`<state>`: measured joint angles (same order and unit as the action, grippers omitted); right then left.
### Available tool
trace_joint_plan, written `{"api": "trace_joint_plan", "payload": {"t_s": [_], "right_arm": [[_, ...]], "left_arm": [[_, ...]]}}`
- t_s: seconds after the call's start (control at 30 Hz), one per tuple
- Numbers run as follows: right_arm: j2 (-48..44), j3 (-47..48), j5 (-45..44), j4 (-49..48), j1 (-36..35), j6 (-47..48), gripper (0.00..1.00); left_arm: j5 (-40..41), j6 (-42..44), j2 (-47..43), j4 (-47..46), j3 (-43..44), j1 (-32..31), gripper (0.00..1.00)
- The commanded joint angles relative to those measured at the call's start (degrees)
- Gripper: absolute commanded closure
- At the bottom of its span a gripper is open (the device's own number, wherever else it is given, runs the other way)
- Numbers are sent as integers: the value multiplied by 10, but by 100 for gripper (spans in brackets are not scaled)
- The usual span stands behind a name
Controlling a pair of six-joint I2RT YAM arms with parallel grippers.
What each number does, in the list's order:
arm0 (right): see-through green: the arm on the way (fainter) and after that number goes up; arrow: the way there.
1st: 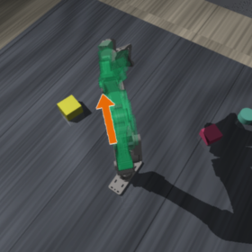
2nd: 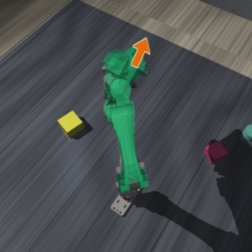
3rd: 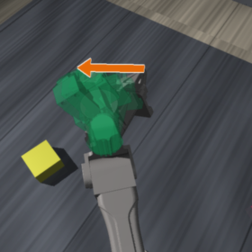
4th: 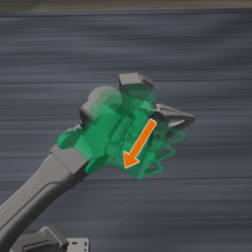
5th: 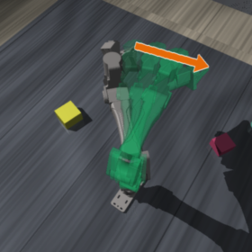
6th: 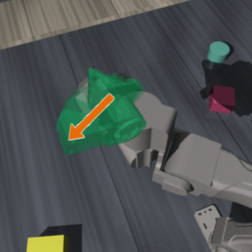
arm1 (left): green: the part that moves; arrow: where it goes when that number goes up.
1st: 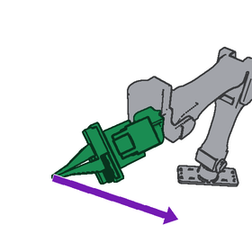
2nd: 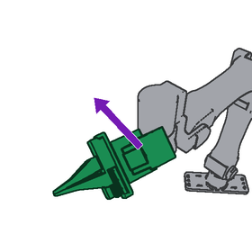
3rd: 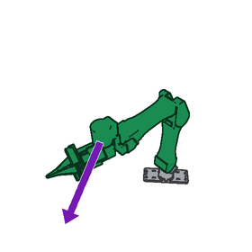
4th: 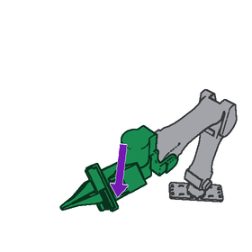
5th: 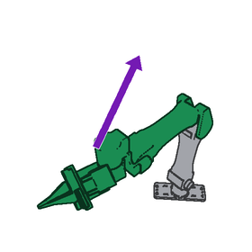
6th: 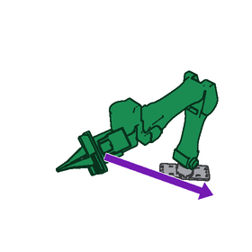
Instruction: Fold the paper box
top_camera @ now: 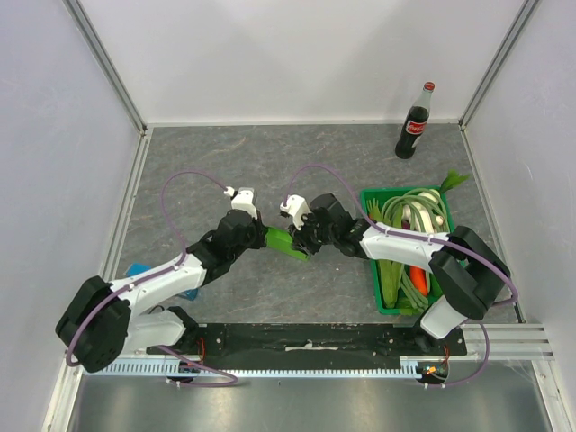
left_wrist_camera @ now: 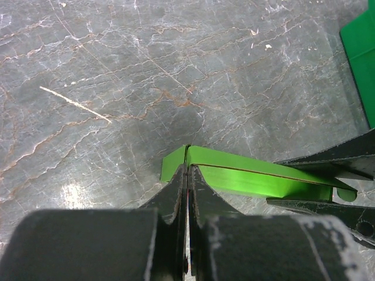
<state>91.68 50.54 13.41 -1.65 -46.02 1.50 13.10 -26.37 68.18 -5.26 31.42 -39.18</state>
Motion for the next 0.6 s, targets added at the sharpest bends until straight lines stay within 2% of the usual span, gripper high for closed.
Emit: {"api": "trace_joint_plan", "payload": {"t_s": [0.0,0.1,0.13,0.23,0.33,0.57], "right_arm": [[-10,14,-54,8,8,-33,68],[-15,24,-74,15,8,-51,59],[-15,37,-86,30,8,-57,51],[-10,77,-113,116,8,-92,36],[-37,82,-130,165,6,-133,30],[-122,89,-157,284,6,-195,29]], "left_arm": [[62,-34,-6,68,-41,-18,98],[82,-41,-5,75,-36,-31,98],[89,-43,-3,77,-34,-33,98],[104,-57,5,100,-26,-36,98],[123,-76,13,118,-14,-43,98],[148,-92,13,134,-4,-65,98]]}}
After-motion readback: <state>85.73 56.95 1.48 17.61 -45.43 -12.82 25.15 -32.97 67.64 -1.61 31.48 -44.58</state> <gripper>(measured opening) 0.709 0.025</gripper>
